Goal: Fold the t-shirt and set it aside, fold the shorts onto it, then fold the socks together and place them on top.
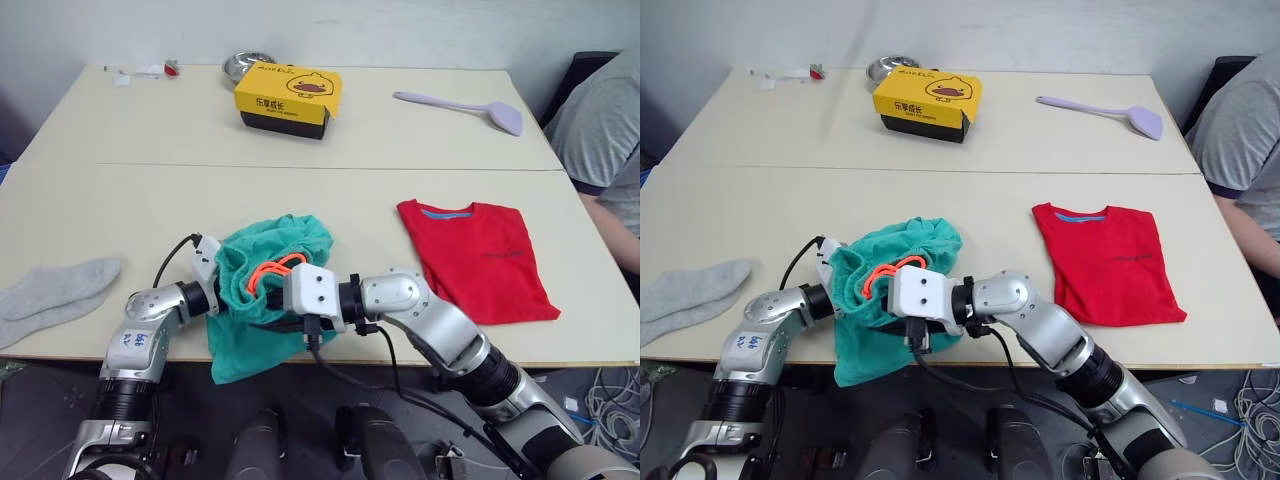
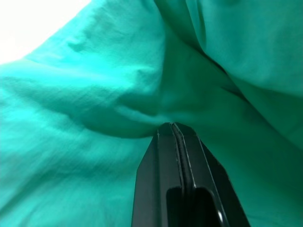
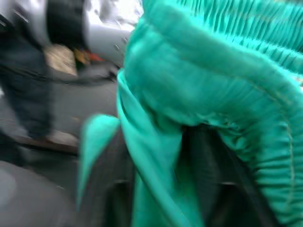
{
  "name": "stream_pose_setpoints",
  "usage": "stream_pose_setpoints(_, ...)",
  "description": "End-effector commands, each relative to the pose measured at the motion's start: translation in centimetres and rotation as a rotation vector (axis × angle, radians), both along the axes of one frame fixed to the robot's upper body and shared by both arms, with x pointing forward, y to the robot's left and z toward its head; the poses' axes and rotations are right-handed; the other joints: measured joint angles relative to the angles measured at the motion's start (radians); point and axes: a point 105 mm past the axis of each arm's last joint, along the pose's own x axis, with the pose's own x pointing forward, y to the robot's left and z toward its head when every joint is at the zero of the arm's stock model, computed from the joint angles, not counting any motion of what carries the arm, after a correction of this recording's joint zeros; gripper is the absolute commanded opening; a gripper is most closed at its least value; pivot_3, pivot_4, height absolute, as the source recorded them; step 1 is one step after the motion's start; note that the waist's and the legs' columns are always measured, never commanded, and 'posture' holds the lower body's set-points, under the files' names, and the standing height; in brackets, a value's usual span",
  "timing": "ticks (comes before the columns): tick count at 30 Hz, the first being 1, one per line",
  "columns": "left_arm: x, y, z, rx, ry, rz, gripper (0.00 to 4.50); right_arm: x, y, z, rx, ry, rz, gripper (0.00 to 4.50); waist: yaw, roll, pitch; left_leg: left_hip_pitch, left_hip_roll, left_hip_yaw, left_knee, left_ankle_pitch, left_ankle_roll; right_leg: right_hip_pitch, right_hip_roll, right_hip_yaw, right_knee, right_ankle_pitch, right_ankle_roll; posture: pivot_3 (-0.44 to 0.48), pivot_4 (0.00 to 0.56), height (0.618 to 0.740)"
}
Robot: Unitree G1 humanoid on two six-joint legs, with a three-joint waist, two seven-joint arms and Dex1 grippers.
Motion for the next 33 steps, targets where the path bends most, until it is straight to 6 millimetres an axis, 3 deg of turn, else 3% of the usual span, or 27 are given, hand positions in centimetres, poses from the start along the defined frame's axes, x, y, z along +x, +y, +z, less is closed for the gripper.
stream_pose_setpoints(1,-0.3,1.0,2.1,-0.033,-0.082,0.002,0.00,-1.2,-2.5,2.1,0.052,0.035,0.117,2.24,0.002,0.000,0.000,0.000,0.000,0.000,0.000,0.000,0.000,0.000,-0.001,0.000,0.000,0.000,0.000,0.000,0.150,0.740)
stream_pose_setpoints(5,-0.4,1.4,3.0,-0.075,-0.107,0.012,0.00,-1.5,-4.4,2.1,0.028,0.098,0.132,2.24,0.002,0.000,0.000,0.000,0.000,0.000,0.000,-0.001,0.001,0.000,-0.002,0.000,-0.001,0.000,0.000,0.000,0.150,0.740)
stream_pose_setpoints(12,-1.3,1.7,3.6,-0.085,-0.139,-0.012,0.00,0.1,-7.3,1.4,-0.012,0.124,-0.015,2.24,0.000,0.000,0.000,0.000,0.000,0.000,-0.001,-0.001,0.000,0.000,-0.001,0.000,-0.002,0.000,0.000,0.000,0.150,0.740)
stream_pose_setpoints(17,-1.8,2.6,3.8,-0.078,-0.144,0.004,0.00,0.2,-10.4,0.1,-0.097,0.117,-0.094,2.24,0.004,0.000,0.000,-0.001,-0.001,0.000,-0.001,-0.002,0.001,0.000,-0.001,0.000,-0.003,0.000,-0.001,0.000,0.150,0.740)
stream_pose_setpoints(23,-2.0,2.3,3.5,-0.072,-0.137,-0.003,0.00,0.6,-11.2,0.8,-0.047,0.256,-0.178,2.24,0.000,0.000,0.000,-0.001,0.000,0.000,-0.001,-0.002,0.000,0.000,-0.001,0.000,-0.003,0.000,-0.001,0.000,0.150,0.740)
stream_pose_setpoints(26,-1.8,1.6,3.6,-0.081,-0.144,-0.022,0.00,1.2,-11.3,0.5,-0.055,0.280,-0.245,2.85,0.002,0.000,0.000,0.000,0.000,0.000,-0.001,-0.003,-0.002,0.000,-0.001,0.000,-0.003,0.000,-0.001,0.000,0.150,0.740)
stream_pose_setpoints(28,-1.7,1.0,3.8,-0.085,-0.151,-0.047,0.00,2.1,-12.3,-0.5,-0.106,0.276,-0.326,3.51,0.003,0.000,0.000,-0.001,0.000,0.000,-0.001,-0.003,-0.002,0.000,-0.001,0.000,-0.003,0.000,-0.001,0.000,0.150,0.740)
stream_pose_setpoints(30,-1.6,0.6,3.9,-0.089,-0.154,-0.062,0.00,3.4,-14.2,-1.1,-0.177,0.213,-0.419,4.20,0.004,0.000,0.000,-0.001,0.000,0.000,-0.001,-0.003,-0.001,0.000,-0.001,0.000,-0.003,0.000,-0.001,0.000,0.150,0.740)
stream_pose_setpoints(33,-1.3,0.0,3.8,-0.089,-0.149,-0.090,0.00,3.2,-18.3,0.6,-0.219,0.377,-0.470,4.40,0.010,0.004,0.003,-0.002,-0.001,0.000,-0.001,-0.002,0.001,0.000,-0.001,0.000,-0.004,0.000,-0.001,0.000,0.150,0.740)
